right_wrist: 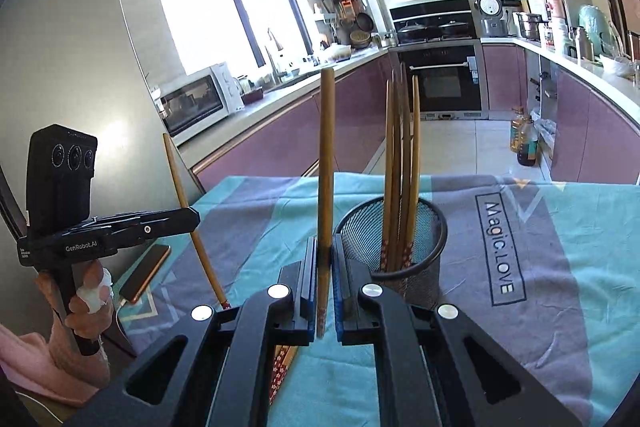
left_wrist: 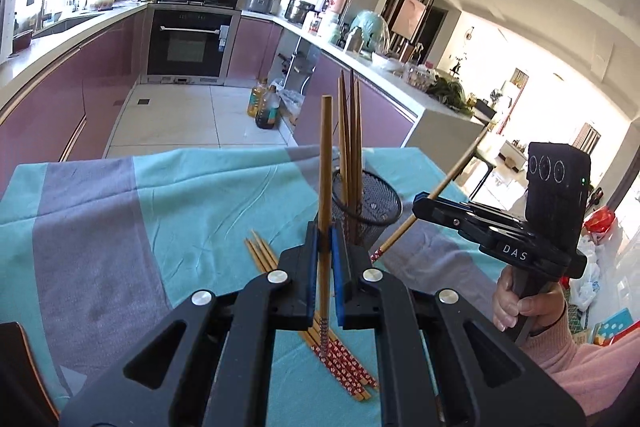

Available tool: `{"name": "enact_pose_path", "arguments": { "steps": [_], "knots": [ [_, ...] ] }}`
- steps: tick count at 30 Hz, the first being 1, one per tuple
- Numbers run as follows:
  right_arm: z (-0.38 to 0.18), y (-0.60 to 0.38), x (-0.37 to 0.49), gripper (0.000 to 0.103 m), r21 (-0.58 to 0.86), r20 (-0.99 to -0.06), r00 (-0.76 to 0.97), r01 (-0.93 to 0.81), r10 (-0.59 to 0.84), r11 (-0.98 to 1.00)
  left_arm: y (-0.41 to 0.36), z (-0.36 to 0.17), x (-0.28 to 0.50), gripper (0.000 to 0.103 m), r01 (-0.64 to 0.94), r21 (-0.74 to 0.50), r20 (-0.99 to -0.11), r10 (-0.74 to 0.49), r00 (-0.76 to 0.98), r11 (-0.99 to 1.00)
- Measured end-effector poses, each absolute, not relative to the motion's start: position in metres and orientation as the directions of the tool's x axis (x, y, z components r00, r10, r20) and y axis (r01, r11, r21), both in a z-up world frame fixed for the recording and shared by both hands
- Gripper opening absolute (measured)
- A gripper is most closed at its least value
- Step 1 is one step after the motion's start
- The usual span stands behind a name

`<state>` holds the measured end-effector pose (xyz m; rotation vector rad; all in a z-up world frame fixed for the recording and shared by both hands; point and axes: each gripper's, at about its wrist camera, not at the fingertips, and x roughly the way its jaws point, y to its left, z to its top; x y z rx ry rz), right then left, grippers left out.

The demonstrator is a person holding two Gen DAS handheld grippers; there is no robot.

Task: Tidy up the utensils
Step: 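Lift both held chopsticks upright toward the black mesh cup, then lower both chopsticks into the mesh cup and open both tools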

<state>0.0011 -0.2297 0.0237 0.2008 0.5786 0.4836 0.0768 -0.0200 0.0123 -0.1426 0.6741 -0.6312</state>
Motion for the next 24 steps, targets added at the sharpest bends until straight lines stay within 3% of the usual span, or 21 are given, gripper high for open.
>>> {"name": "enact_pose_path", "arguments": {
  "steps": [8, 24],
  "knots": [
    [0.053, -0.242, 0.002, 0.006, 0.287, -0.419, 0.772, -0.387, 0.478, 0.876, -0.026, 0.042, 0.089, 0.007, 0.521, -0.349, -0.461, -0.627, 0.628, 0.779],
    [0.096, -0.260, 0.020, 0.006, 0.222, -0.332, 0.845, -0.363, 0.420, 0.905, -0.070, 0.106, 0.101, 0.007, 0.596, -0.265, -0.365, -0.651, 0.665, 0.758]
  ]
}}
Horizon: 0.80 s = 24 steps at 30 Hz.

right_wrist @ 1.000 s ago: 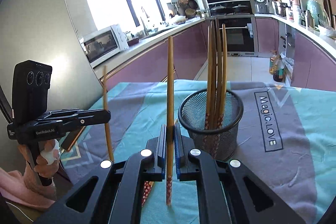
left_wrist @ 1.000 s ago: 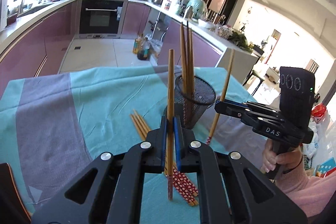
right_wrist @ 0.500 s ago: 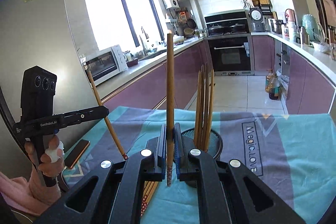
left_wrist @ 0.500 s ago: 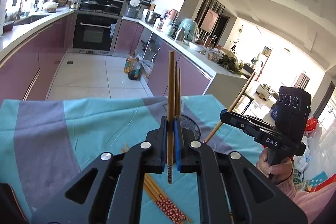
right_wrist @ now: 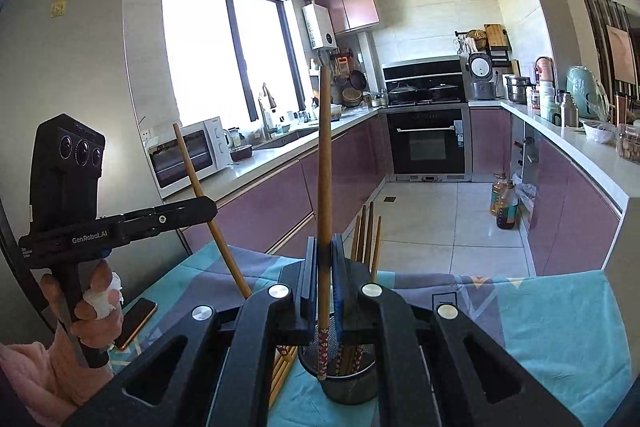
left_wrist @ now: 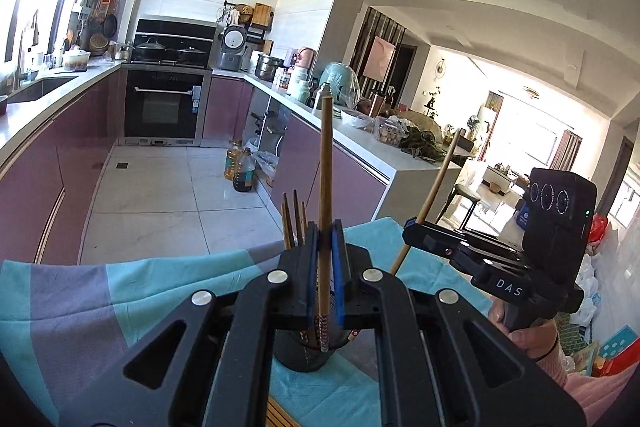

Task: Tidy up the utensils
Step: 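Lower both chopsticks into the mesh cup and open both tools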

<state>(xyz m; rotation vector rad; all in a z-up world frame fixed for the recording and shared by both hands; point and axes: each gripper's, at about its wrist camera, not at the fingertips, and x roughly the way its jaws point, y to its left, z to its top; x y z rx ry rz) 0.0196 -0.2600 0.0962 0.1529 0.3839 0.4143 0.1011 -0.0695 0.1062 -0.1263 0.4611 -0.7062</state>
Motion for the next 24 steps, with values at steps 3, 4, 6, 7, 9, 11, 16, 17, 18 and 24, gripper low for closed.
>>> {"name": "enact_pose_path", "arguments": {
  "steps": [3, 4, 6, 7, 9, 11, 16, 17, 18, 24],
  "knots": [
    [0.092, -0.261, 0.030, 0.006, 0.223, -0.340, 0.845, -0.353, 0.412, 0.908, -0.079, 0.109, 0.107, 0.007, 0.597, -0.259, -0.368, -0.649, 0.666, 0.760],
    [0.091, -0.260, 0.034, 0.006, 0.226, -0.345, 0.844, -0.351, 0.411, 0.909, -0.083, 0.107, 0.108, 0.007, 0.595, -0.253, -0.373, -0.645, 0.667, 0.762],
    [0.085, -0.261, 0.041, 0.006, 0.230, -0.360, 0.839, -0.343, 0.407, 0.911, -0.091, 0.105, 0.113, 0.007, 0.589, -0.245, -0.394, -0.634, 0.666, 0.770],
    [0.082, -0.260, 0.044, 0.006, 0.232, -0.370, 0.836, -0.340, 0.406, 0.911, -0.093, 0.101, 0.116, 0.007, 0.588, -0.242, -0.405, -0.631, 0.662, 0.772],
    [0.075, -0.259, 0.049, 0.006, 0.234, -0.392, 0.827, -0.335, 0.404, 0.913, -0.100, 0.094, 0.117, 0.007, 0.586, -0.231, -0.434, -0.622, 0.652, 0.776],
    [0.067, -0.257, 0.055, 0.006, 0.234, -0.420, 0.813, -0.333, 0.404, 0.913, -0.106, 0.084, 0.118, 0.007, 0.587, -0.213, -0.468, -0.609, 0.640, 0.781],
    [0.048, -0.249, 0.065, 0.006, 0.235, -0.490, 0.767, -0.341, 0.414, 0.910, -0.117, 0.065, 0.125, 0.007, 0.602, -0.179, -0.542, -0.589, 0.600, 0.778],
    [0.044, -0.248, 0.067, 0.006, 0.229, -0.503, 0.762, -0.338, 0.408, 0.913, -0.118, 0.061, 0.127, 0.007, 0.603, -0.175, -0.551, -0.585, 0.596, 0.779],
    [0.042, -0.246, 0.067, 0.006, 0.226, -0.513, 0.757, -0.337, 0.405, 0.914, -0.120, 0.057, 0.129, 0.007, 0.603, -0.171, -0.563, -0.579, 0.590, 0.779],
    [0.028, -0.243, 0.073, 0.006, 0.230, -0.558, 0.729, -0.323, 0.396, 0.918, -0.128, 0.044, 0.139, 0.007, 0.606, -0.165, -0.612, -0.562, 0.556, 0.778]
  ]
}}
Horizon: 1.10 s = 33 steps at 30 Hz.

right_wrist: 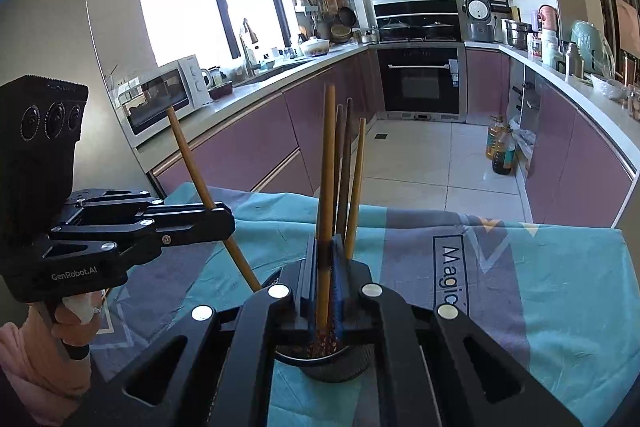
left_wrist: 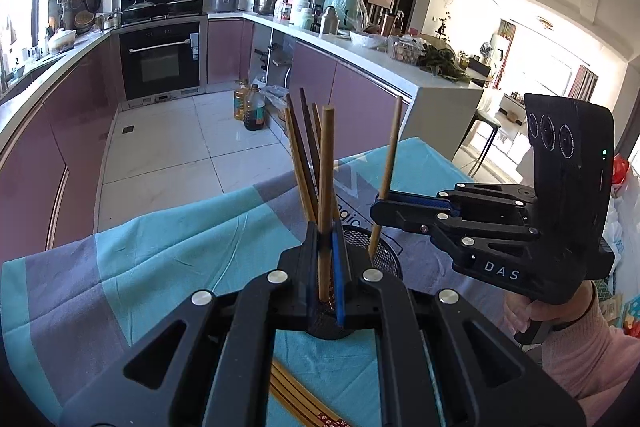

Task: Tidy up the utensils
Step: 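Lower both chopsticks into the mesh cup and open both tools, then move both open tools back over the remaining chopsticks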

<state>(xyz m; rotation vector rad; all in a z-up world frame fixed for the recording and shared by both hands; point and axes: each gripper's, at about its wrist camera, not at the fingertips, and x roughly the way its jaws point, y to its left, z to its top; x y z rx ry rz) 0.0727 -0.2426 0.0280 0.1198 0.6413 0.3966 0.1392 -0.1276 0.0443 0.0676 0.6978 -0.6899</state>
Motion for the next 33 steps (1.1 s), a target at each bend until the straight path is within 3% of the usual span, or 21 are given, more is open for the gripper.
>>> {"name": "enact_pose_path", "arguments": {
  "steps": [9, 16, 23, 33],
  "knots": [
    [0.019, -0.244, 0.082, 0.008, 0.263, -0.575, 0.714, -0.303, 0.401, 0.916, -0.133, 0.035, 0.166, 0.008, 0.571, -0.186, -0.641, -0.539, 0.546, 0.799],
    [0.021, -0.243, 0.072, 0.010, 0.268, -0.562, 0.718, -0.311, 0.410, 0.912, -0.130, 0.026, 0.170, 0.022, 0.548, -0.199, -0.643, -0.531, 0.552, 0.812],
    [0.024, -0.238, 0.055, 0.020, 0.272, -0.542, 0.714, -0.349, 0.443, 0.897, -0.102, 0.025, 0.153, 0.028, 0.492, -0.203, -0.606, -0.503, 0.616, 0.847],
    [0.015, -0.207, 0.013, 0.045, 0.257, -0.540, 0.653, -0.473, 0.531, 0.843, -0.054, 0.011, 0.098, 0.046, 0.413, -0.148, -0.553, -0.421, 0.718, 0.899]
  ]
}}
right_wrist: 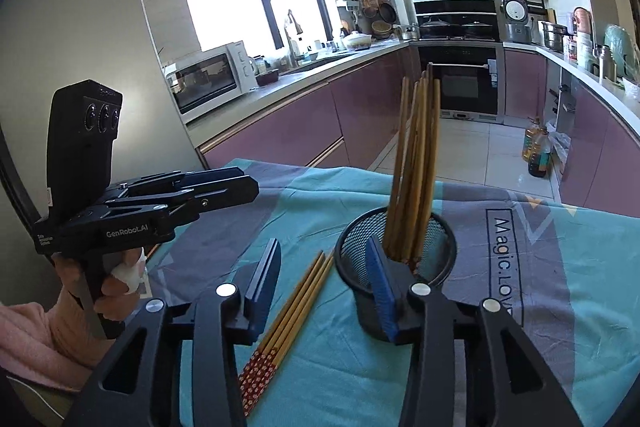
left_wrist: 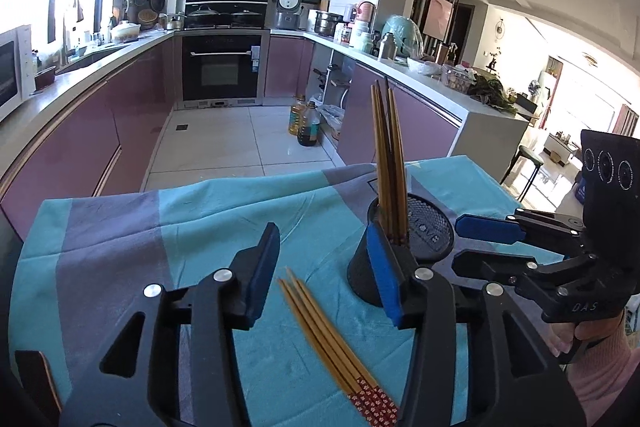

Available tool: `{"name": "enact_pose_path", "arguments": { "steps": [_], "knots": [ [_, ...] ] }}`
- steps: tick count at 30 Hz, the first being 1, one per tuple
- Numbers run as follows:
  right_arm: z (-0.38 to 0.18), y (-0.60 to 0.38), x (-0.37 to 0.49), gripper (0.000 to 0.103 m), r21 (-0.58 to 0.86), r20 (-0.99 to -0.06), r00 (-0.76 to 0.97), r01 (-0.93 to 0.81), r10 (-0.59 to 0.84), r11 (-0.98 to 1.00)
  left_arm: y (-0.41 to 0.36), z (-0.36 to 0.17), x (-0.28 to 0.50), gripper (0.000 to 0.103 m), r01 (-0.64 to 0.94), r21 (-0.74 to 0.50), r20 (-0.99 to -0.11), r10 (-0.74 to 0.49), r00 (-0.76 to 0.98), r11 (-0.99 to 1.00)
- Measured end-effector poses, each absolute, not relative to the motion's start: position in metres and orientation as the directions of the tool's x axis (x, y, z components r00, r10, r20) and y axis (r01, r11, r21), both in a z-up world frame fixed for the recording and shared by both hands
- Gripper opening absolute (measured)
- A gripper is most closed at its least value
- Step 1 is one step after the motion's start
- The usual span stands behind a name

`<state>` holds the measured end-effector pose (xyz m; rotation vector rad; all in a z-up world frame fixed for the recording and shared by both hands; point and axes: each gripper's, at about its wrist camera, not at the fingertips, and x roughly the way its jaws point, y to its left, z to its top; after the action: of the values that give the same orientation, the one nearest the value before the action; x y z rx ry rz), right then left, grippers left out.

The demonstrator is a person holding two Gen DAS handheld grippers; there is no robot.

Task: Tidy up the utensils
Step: 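Move both open tools back over the remaining chopsticks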

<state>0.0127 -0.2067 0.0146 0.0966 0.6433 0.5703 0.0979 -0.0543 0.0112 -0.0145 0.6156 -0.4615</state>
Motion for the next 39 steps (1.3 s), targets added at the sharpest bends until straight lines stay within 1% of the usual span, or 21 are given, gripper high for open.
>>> {"name": "enact_pose_path", "arguments": {
  "steps": [5, 8, 11, 14, 19, 21, 32, 39],
  "knots": [
    [-0.014, -0.190, 0.010, 0.046, 0.278, -0.596, 0.597, -0.474, 0.537, 0.835, -0.047, -0.021, 0.081, 0.047, 0.391, -0.131, -0.616, -0.384, 0.688, 0.911],
    [-0.035, -0.184, 0.013, 0.047, 0.302, -0.632, 0.565, -0.450, 0.530, 0.840, -0.048, -0.050, 0.073, 0.047, 0.378, -0.110, -0.667, -0.350, 0.658, 0.919],
    [-0.049, -0.182, 0.015, 0.047, 0.334, -0.650, 0.545, -0.421, 0.530, 0.843, -0.048, -0.075, 0.072, 0.047, 0.374, -0.126, -0.717, -0.345, 0.606, 0.919],
    [-0.055, -0.182, 0.016, 0.047, 0.350, -0.660, 0.533, -0.406, 0.529, 0.845, -0.050, -0.094, 0.073, 0.047, 0.366, -0.133, -0.748, -0.336, 0.572, 0.921],
    [-0.063, -0.182, 0.017, 0.047, 0.362, -0.671, 0.525, -0.384, 0.523, 0.849, -0.060, -0.112, 0.077, 0.047, 0.363, -0.133, -0.773, -0.326, 0.544, 0.922],
    [-0.065, -0.180, 0.018, 0.047, 0.366, -0.674, 0.519, -0.382, 0.525, 0.848, -0.064, -0.117, 0.079, 0.047, 0.359, -0.115, -0.777, -0.309, 0.548, 0.926],
    [-0.074, -0.168, 0.020, 0.047, 0.350, -0.692, 0.503, -0.393, 0.518, 0.850, -0.068, -0.119, 0.084, 0.046, 0.351, -0.109, -0.788, -0.296, 0.539, 0.930],
    [-0.079, -0.155, 0.025, 0.047, 0.304, -0.721, 0.500, -0.394, 0.480, 0.867, -0.065, -0.116, 0.083, 0.040, 0.350, -0.112, -0.791, -0.297, 0.535, 0.930]
  ]
}}
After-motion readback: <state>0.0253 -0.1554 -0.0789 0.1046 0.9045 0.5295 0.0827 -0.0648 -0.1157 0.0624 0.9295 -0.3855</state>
